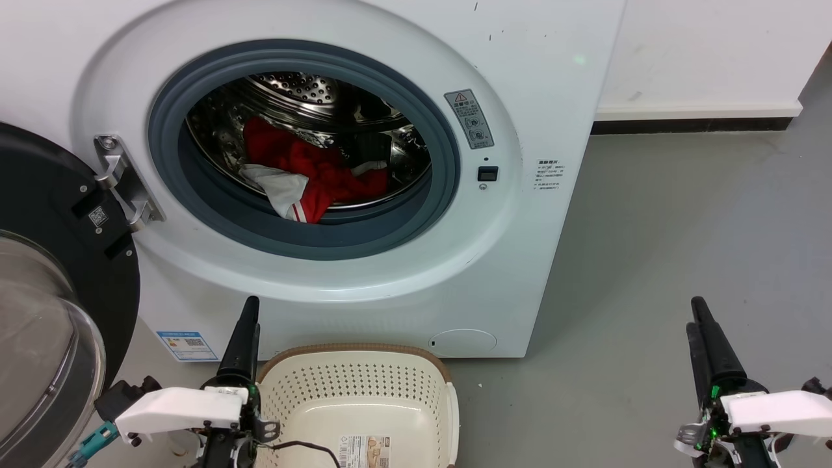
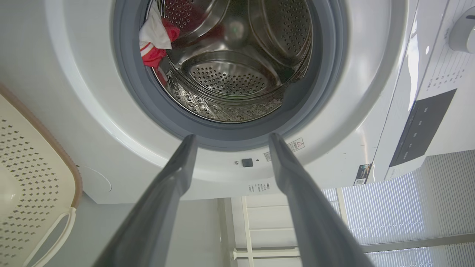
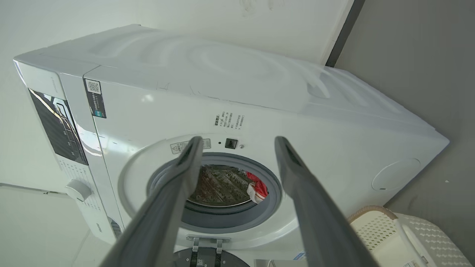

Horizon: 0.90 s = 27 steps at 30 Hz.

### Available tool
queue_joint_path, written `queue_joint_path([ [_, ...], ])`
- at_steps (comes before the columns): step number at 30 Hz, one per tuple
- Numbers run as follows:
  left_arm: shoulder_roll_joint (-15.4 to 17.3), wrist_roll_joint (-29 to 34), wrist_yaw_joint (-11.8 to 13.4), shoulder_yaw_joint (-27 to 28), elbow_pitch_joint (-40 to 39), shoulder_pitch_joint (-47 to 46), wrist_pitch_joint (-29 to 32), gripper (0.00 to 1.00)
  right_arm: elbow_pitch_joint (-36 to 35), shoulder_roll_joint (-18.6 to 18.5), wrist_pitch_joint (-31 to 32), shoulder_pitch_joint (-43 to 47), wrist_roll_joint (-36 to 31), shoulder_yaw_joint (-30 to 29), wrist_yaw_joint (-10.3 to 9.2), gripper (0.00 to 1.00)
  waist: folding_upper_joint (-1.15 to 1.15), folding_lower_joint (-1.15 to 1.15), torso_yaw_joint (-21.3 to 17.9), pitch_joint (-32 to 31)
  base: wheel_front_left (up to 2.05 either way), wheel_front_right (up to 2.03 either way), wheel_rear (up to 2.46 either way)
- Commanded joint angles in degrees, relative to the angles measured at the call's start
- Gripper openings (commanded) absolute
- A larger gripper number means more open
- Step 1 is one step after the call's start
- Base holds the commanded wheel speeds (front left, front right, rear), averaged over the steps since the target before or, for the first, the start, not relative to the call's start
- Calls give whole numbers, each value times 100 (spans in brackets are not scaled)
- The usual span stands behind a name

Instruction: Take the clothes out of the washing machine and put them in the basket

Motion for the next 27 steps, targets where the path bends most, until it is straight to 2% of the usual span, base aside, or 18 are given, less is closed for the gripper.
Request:
queue_joint_path([
  [1, 13, 311, -9, -43, -166, -157, -73, 100, -187, -6, -75, -34, -383, 23, 0, 100, 0, 0, 1, 1, 0, 0, 0],
  [14, 14, 1888, 235, -340, -370, -211, -365, 100, -526, -5, -368, 126, -2491, 81, 0, 100, 0, 0, 11, 3, 0, 0, 0],
  [27, 14, 3238, 368, -551, -325, -206, -604, 100, -606, -4, -606, 281, -3743, 219, 0, 100, 0, 0, 13, -14, 0, 0, 0],
])
